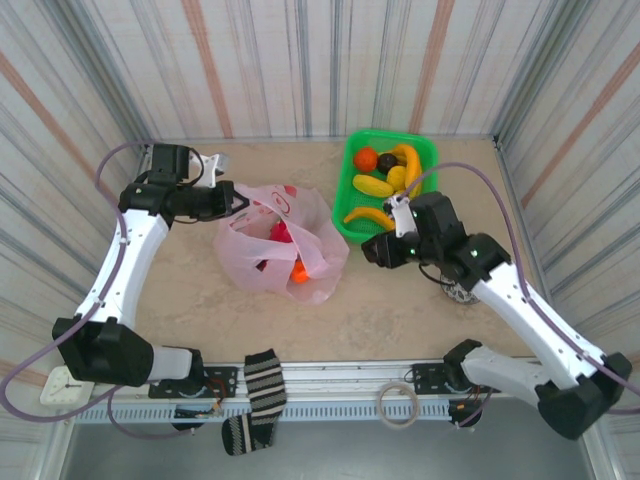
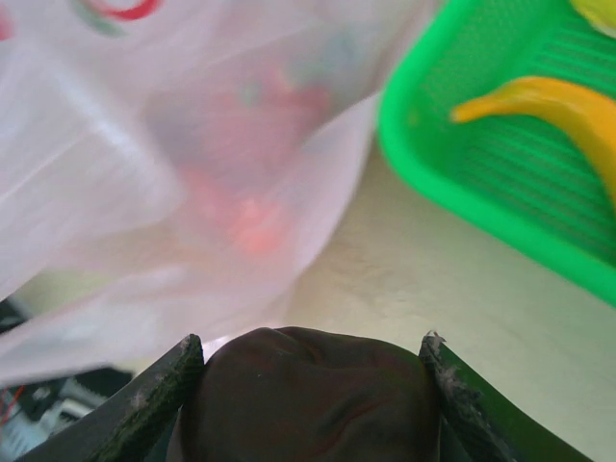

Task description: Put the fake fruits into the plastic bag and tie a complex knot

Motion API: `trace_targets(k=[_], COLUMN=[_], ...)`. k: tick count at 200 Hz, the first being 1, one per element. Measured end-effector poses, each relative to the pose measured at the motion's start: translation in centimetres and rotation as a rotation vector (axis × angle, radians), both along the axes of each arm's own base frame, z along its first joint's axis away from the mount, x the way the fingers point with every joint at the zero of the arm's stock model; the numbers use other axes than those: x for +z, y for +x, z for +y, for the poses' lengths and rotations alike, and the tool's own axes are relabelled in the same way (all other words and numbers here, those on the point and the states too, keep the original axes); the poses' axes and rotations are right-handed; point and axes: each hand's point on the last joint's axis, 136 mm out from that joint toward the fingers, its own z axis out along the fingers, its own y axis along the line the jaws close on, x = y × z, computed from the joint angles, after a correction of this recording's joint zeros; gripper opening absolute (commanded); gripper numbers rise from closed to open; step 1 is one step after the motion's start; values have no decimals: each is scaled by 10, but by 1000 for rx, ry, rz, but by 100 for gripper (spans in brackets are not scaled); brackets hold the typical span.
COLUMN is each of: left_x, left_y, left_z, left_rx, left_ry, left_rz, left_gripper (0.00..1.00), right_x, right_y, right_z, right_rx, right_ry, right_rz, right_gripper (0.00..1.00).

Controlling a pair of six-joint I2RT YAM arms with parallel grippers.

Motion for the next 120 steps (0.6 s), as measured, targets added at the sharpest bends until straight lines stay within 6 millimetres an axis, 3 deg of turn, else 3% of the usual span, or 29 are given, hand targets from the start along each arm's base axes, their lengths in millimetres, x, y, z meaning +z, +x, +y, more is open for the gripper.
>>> trace_targets(k=[32,71,97,120], left_x=[-2,-4,-5,-5], left_y=[1,1,1,1], left_z=[0,0,0,0], left_rx=[8,15,19,19], left_ry=[-4,-8,-9,-9], left_rz=[15,26,29,28], left_gripper=[0,0,0,0], right_x=[-11,-57,-74,-78], right_y=[-47,-96,-110,-101], right_z=[20,62,95,121], right_rx=[145,330,418,437], right_ry=[81,101,99,107], right_rz=[-14,22,-28,-108], right_gripper=[42,42,43,42])
